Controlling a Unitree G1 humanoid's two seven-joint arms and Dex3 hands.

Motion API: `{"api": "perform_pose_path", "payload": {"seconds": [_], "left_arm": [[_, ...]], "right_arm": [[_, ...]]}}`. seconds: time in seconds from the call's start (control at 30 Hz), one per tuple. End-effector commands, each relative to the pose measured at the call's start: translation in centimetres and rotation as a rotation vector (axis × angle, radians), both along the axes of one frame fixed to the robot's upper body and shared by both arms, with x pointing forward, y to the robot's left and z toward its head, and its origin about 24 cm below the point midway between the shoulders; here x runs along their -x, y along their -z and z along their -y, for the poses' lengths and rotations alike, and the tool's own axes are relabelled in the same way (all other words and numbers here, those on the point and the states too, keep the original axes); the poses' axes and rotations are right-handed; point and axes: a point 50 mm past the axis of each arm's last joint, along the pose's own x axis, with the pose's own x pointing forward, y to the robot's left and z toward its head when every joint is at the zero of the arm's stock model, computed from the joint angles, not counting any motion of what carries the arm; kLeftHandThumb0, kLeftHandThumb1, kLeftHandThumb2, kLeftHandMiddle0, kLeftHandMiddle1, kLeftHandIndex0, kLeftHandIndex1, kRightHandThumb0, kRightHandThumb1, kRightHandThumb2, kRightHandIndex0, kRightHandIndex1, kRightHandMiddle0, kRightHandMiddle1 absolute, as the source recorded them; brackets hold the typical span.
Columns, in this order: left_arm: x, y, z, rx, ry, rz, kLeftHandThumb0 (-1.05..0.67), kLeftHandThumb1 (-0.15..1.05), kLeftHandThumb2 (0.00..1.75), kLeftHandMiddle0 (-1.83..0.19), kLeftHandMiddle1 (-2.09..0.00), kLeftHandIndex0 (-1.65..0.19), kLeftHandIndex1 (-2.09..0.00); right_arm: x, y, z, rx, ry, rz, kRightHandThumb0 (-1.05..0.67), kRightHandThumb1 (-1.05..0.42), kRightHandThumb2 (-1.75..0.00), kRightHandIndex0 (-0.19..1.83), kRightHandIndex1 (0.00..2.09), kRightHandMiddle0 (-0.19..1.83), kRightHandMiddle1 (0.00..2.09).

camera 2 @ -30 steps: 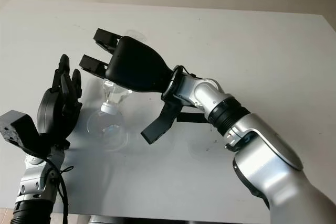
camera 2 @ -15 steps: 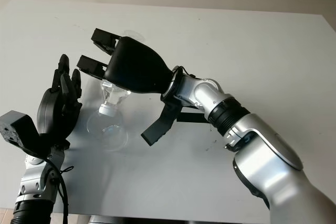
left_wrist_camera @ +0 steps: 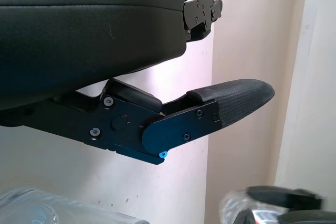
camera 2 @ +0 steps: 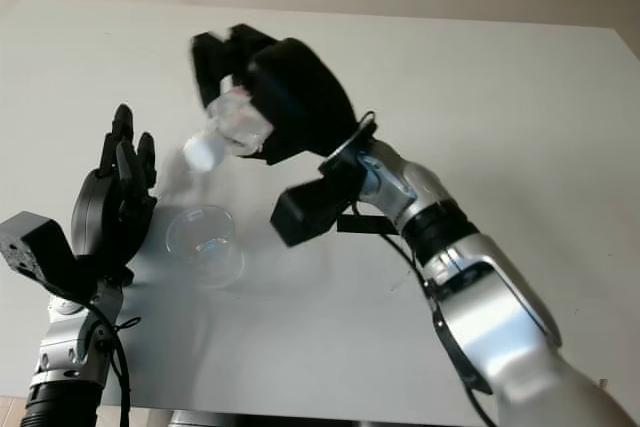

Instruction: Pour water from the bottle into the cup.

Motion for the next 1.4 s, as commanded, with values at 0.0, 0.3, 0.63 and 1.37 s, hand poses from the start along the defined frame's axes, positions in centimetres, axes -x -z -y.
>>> {"api": "perform_pose_path", "payload": {"seconds": [0.0, 0.3, 0.63, 1.37], "left_arm": [[0.0, -0.2, -0.1, -0.006, 0.003, 0.014, -0.82, 1.05, 0.77, 0.16, -0.06, 0.18, -0.06], [0.0, -0.1, -0.2, -0.01, 0.006, 0.007, -0.82, 1.05, 0.77, 0.16, -0.06, 0.17, -0.06], [0.1, -0.1, -0.2, -0.01, 0.017, 0.002, -0.82, 1.05, 0.77, 0.17, -0.05, 0.18, -0.05], [0.7, 0.0, -0.5, -0.012, 0.023, -0.007, -0.82, 1.05, 0.76, 0.17, -0.05, 0.19, -0.05]], "right_arm": [[0.0, -0.7, 0.8, -0.096, -0.004, -0.054, -0.12, -0.89, -0.53, 1.19, 2.09, 0.85, 2.09], [-0.5, 0.1, 4.7, -0.356, 0.034, -0.521, -0.18, -1.05, -0.26, 1.1, 2.09, 0.94, 2.09], [1.4, 0.3, 7.2, -0.529, 0.037, -0.838, -0.19, -1.05, -0.3, 1.1, 2.09, 0.56, 2.09], [4.1, 5.4, 8.5, -0.666, 0.151, -1.022, -0.28, -1.05, -0.24, 1.33, 2.09, 0.87, 2.09]]}}
